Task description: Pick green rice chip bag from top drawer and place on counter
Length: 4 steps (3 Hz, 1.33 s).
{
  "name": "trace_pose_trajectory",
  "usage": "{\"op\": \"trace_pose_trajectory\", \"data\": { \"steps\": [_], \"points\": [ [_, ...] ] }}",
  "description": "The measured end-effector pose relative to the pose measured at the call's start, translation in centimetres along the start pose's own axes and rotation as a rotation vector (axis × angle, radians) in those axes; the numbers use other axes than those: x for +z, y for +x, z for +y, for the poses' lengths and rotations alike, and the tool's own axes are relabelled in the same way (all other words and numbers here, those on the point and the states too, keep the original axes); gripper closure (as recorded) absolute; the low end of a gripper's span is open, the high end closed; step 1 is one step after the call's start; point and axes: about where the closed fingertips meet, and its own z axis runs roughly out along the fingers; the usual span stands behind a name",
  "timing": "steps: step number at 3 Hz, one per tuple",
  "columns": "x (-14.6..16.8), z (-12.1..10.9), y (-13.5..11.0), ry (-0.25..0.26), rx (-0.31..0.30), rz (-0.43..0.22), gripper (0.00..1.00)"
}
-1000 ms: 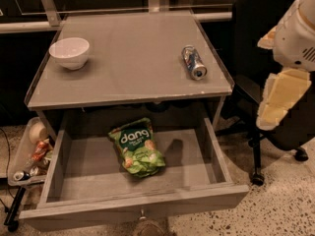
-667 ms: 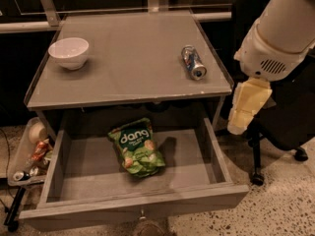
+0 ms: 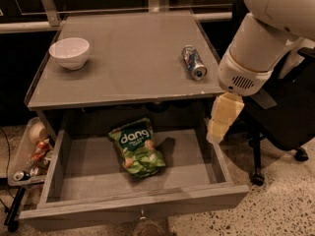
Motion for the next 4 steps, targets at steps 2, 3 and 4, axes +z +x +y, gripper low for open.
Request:
{"op": "trace_pose_trajectory", "data": {
  "steps": [2,3,4],
  "points": [
    [8.8,0.2,-4.1,-0.027,0.156,-0.071,0.00],
    [12.6,1.4,-6.2,-0.089,0.188,-0.117,0.00],
    [12.8,1.4,-6.4,-0.089,0.188,-0.123,0.00]
  ]
}}
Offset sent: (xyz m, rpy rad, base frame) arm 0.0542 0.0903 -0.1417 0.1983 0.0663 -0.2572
